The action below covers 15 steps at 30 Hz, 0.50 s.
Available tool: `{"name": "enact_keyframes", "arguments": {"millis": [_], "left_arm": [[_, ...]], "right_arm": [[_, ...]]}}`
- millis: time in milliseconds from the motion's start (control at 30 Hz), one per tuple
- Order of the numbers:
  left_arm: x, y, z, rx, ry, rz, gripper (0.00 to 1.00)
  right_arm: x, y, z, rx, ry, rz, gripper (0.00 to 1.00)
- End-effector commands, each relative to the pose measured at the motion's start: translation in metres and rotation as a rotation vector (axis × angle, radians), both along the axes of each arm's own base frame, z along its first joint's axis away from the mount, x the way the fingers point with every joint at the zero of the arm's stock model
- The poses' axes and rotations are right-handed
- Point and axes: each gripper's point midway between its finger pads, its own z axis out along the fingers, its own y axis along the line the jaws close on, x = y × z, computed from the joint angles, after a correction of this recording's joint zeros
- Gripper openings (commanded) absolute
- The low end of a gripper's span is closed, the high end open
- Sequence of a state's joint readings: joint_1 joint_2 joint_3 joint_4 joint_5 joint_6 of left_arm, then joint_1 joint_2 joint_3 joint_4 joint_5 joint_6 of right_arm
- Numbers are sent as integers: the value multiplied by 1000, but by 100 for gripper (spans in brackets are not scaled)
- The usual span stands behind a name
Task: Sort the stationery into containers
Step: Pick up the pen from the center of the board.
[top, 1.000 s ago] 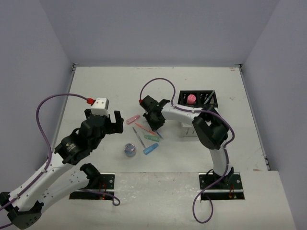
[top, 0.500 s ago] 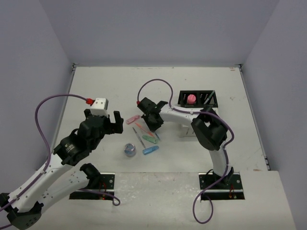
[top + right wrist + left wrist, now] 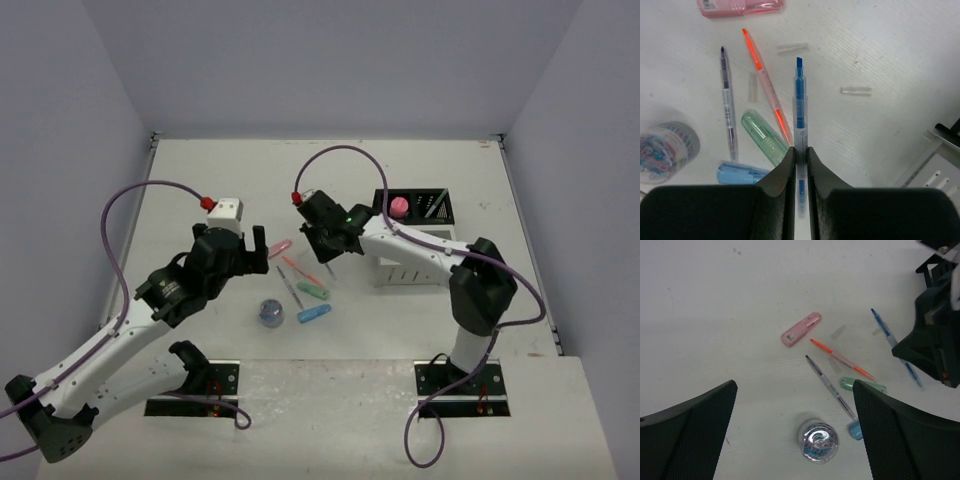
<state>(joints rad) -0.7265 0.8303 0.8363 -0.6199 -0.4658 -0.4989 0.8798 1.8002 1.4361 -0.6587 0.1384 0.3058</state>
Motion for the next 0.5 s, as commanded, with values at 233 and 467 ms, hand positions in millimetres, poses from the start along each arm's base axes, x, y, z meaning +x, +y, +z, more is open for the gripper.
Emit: {"name": "enact_keyframes", "arguments": {"millis": [233,467], "left_arm": [[40,-94,-22,-64,169,-198,97],[56,-133,-54,44,254,-332,78]], "right_arm": [[5,-103,76,110,-157,-225,0],[-16,-133,117,182,-255,-249,0]]}}
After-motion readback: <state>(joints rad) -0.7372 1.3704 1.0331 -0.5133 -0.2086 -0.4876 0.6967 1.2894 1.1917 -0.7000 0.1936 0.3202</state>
